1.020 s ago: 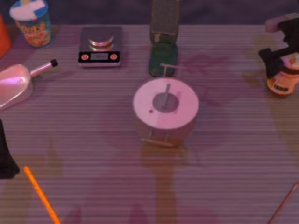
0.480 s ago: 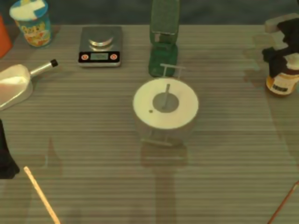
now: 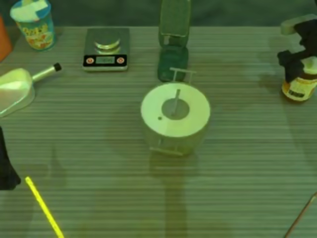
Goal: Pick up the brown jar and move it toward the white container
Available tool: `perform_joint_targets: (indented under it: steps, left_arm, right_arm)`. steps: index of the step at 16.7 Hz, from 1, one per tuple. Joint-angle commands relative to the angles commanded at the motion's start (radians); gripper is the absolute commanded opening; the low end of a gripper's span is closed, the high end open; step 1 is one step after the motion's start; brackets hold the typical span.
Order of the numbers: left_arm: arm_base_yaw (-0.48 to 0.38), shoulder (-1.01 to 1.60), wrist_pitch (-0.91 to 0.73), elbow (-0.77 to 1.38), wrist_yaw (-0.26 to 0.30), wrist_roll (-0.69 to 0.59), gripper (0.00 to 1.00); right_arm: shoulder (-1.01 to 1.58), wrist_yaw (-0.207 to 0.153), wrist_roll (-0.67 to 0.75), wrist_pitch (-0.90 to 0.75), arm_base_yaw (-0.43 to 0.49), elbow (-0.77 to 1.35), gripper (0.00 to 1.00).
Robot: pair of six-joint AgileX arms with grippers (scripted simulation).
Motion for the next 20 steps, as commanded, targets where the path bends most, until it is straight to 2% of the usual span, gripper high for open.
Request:
perform_joint_targets:
  steps: [6, 16, 20]
  left_arm:
    - [0.000, 0.000, 0.000, 0.000, 0.000, 0.000, 1.00]
    - [0.000, 0.000, 0.000, 0.000, 0.000, 0.000, 1.00]
    - [0.000, 0.000, 0.000, 0.000, 0.000, 0.000, 1.00]
  right_arm:
    - [-0.017, -0.001, 0.000, -0.001, -0.002, -0.015, 0.00]
    - [-0.474, -0.005, 0.004, -0.043, 0.012, -0.424, 0.00]
    - [-0.511, -0.005, 0.003, -0.049, 0.014, -0.460, 0.00]
